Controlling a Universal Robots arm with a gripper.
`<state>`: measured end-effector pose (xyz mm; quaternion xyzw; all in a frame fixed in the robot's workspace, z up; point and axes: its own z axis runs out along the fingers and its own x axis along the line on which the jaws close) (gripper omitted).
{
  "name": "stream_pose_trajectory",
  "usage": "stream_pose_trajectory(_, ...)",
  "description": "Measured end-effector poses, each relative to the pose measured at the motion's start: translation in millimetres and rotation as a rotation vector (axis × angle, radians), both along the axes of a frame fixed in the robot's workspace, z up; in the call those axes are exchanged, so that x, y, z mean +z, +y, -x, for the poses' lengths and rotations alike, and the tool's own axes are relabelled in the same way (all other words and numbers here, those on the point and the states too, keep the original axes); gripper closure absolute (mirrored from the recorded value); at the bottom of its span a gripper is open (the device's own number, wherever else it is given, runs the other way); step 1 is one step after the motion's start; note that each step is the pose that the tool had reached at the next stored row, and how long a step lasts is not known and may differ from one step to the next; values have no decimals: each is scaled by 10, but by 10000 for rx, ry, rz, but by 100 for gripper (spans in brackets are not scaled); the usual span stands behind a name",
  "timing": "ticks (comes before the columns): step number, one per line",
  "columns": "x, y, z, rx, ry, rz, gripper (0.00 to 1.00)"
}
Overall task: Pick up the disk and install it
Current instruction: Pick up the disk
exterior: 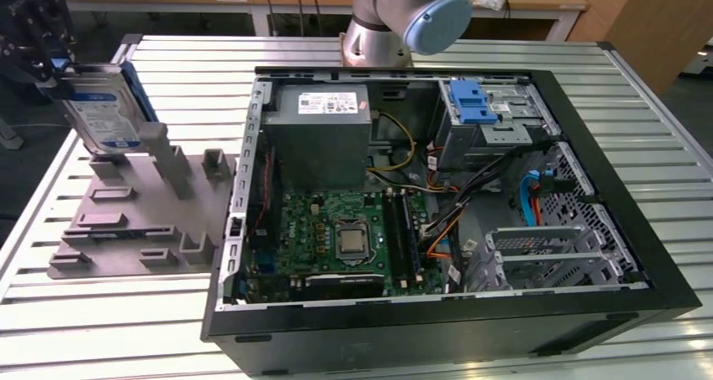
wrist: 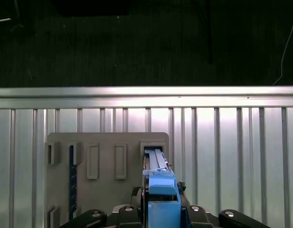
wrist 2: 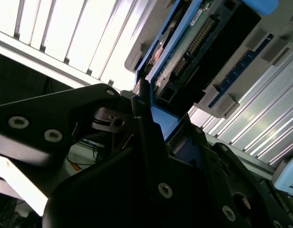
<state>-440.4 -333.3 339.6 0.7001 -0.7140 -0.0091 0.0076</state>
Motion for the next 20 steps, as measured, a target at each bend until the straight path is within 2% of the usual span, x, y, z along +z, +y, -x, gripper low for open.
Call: stream_pose_trajectory(20,161,0,0,0,-1,0,64)
